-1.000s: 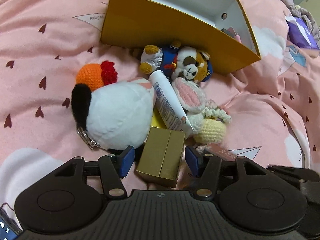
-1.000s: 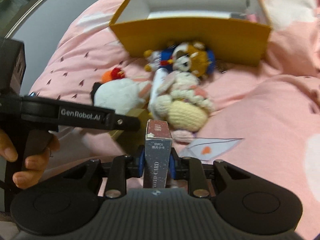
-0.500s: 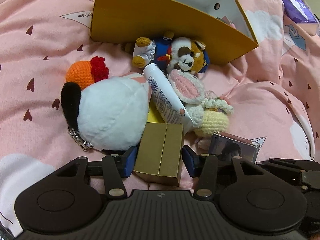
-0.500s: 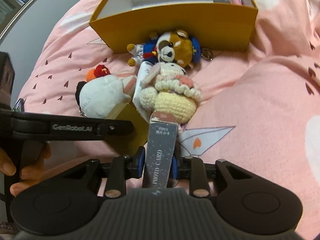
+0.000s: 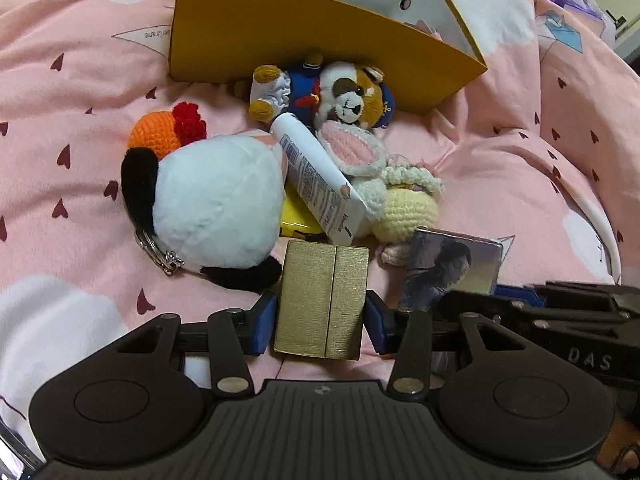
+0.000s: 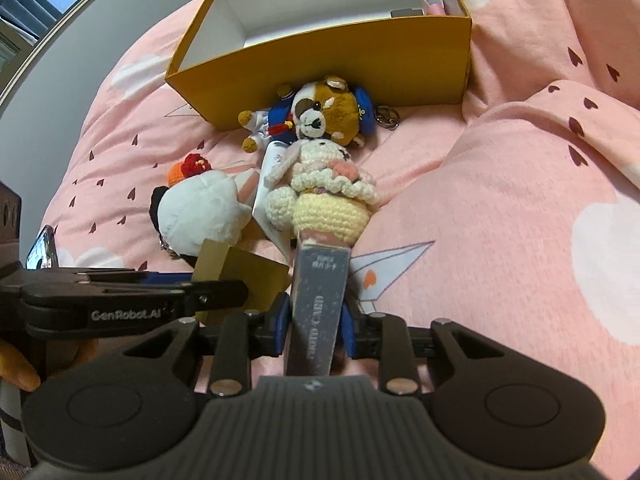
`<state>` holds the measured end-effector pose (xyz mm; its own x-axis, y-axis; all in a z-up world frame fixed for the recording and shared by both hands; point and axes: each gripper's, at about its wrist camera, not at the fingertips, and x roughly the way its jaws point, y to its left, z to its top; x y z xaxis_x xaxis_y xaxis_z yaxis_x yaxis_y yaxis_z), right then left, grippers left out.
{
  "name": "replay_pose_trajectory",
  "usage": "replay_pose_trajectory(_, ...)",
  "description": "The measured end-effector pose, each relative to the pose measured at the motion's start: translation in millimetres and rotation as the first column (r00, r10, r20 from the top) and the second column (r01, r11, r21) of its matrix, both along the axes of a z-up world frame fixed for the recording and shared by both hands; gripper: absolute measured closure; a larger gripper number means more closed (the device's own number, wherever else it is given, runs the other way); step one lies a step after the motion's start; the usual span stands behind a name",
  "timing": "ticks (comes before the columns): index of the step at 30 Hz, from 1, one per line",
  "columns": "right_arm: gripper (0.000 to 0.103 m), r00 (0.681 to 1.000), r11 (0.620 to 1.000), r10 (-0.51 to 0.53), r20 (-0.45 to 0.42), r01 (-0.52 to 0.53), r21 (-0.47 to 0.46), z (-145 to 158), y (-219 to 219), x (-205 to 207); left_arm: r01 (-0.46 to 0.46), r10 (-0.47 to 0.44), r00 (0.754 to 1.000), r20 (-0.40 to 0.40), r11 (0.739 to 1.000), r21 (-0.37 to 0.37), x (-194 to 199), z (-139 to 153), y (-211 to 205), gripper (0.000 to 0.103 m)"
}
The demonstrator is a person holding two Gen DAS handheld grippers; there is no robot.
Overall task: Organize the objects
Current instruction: 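Lift both held boxes and carry them over the orange box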
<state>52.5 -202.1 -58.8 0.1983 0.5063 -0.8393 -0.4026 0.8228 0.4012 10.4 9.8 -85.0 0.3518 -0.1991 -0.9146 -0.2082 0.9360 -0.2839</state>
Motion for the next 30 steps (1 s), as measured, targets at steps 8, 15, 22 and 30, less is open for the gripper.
replay_pose_trajectory(8, 0.075, 1.0, 0.999, -0.029, -0.011, 0.029, 0.014, -1, -6, -2, 0.073, -0.075, 0.997, 0.017, 0.994, 0.083, 3, -5, -16, 0.051)
replay_pose_trajectory(15, 0.078, 0.999, 0.999, -0.009, 0.033, 0.008, 0.033, 9, -4, -4, 0.024, -0.027, 0.997, 0.069, 0.999, 0.047, -6, 7, -6, 0.052)
replay_pose_trajectory(22, 0.079, 0.983, 0.998, 0.002, 0.181, -0.013, 0.063, 47, -3, 9, -0.033, 0.028, 0.975, 0.222, 0.999, 0.02, -2, 57, 12, 0.052)
replay_pose_trajectory(30, 0.079, 0.946, 0.992, -0.063, 0.317, 0.024, 0.127, 91, -4, 64, -0.032, 0.025, 0.931, 0.363, 0.999, 0.012, 40, 102, 27, 0.052)
